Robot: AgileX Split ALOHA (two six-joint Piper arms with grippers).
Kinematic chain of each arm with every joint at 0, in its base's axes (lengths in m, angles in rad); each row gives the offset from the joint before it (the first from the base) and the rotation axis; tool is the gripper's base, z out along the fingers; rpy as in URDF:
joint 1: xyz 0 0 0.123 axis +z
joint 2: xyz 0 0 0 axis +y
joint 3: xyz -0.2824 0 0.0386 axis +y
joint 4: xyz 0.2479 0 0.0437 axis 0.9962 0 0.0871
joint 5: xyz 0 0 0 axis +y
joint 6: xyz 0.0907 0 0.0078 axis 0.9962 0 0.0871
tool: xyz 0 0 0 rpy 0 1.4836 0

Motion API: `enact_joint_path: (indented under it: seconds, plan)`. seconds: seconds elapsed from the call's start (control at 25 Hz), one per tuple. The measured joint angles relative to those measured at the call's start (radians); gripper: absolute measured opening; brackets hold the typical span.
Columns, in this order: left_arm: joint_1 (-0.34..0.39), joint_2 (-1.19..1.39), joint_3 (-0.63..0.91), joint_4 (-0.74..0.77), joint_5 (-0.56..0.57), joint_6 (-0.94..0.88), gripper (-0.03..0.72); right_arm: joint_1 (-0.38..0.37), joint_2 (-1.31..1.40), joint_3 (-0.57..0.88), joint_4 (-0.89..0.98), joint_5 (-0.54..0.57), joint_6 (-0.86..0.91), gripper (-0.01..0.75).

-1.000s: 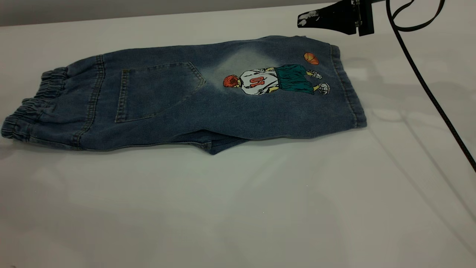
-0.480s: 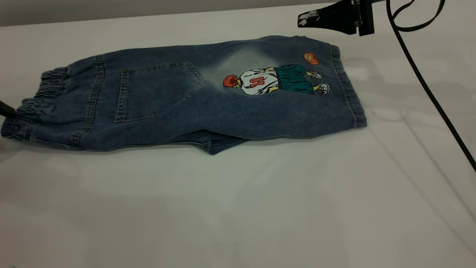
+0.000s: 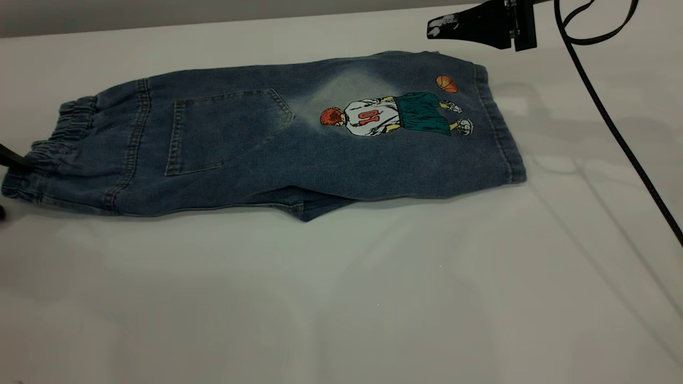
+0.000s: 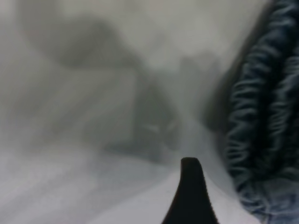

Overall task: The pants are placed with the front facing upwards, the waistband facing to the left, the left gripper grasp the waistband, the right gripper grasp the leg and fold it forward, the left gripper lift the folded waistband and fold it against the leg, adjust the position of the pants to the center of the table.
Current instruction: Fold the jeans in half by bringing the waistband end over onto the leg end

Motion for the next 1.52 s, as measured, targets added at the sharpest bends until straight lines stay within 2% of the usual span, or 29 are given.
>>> enact_joint_path:
  seconds: [0.52, 0.84, 0.96, 1.24, 1.52]
  plan:
    - [-0.002, 0.017, 0.000, -0.115, -0.030, 0.106, 0.470, 0.000, 0.000, 0.000, 0.000, 0.001, -0.002, 0.561]
    - [-0.074, 0.017, 0.000, -0.170, -0.076, 0.160, 0.457, 0.000, 0.000, 0.000, 0.000, 0.017, -0.002, 0.561]
    - [-0.100, 0.017, 0.000, -0.170, -0.098, 0.155, 0.405, 0.000, 0.000, 0.000, 0.000, 0.017, -0.002, 0.561]
    - [-0.111, 0.017, 0.000, -0.208, -0.095, 0.152, 0.169, 0.056, 0.000, 0.000, 0.000, 0.008, -0.002, 0.561]
    - [-0.111, -0.009, 0.000, -0.230, -0.045, 0.152, 0.153, 0.163, 0.001, 0.000, 0.001, -0.104, 0.000, 0.560]
